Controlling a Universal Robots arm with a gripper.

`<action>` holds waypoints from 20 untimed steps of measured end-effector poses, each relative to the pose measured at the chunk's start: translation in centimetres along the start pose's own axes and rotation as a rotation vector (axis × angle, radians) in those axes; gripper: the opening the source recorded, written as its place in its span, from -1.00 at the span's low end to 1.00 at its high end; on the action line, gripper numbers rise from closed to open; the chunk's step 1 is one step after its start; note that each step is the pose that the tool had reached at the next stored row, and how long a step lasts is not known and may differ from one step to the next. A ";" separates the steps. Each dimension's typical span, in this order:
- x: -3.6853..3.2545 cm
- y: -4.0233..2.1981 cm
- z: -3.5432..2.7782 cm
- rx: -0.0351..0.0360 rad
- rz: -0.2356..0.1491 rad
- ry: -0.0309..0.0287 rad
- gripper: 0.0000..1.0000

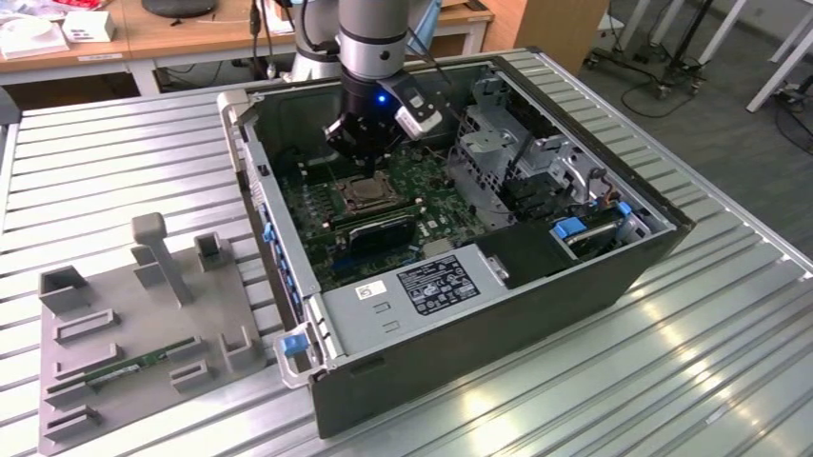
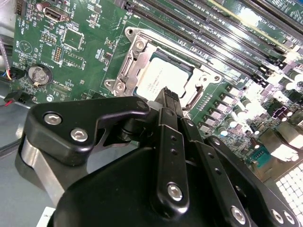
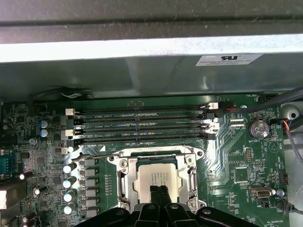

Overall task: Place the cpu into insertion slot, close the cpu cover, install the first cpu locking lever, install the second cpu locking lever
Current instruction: 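Install the first cpu locking lever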

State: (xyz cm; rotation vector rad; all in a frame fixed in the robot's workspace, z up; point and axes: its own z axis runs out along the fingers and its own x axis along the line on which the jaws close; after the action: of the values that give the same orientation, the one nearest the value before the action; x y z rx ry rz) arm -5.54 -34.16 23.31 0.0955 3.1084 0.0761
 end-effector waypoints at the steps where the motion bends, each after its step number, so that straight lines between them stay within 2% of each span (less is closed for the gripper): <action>1: 0.00 0.00 0.00 0.0000 0.000 0.0000 -0.79; 8: 0.01 0.00 -0.02 0.0000 0.000 0.0000 -0.79; 12: 0.28 -0.02 -0.03 0.0001 0.000 0.0000 -0.79; 15: 0.72 -0.05 -0.05 0.0001 0.000 -0.0001 -0.79; 20: 2.15 -0.13 -0.09 -0.0002 0.000 -0.0022 -0.79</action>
State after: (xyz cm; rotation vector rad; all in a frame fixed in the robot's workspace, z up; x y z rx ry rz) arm -7.69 -34.16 23.33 0.0954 3.1062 0.0762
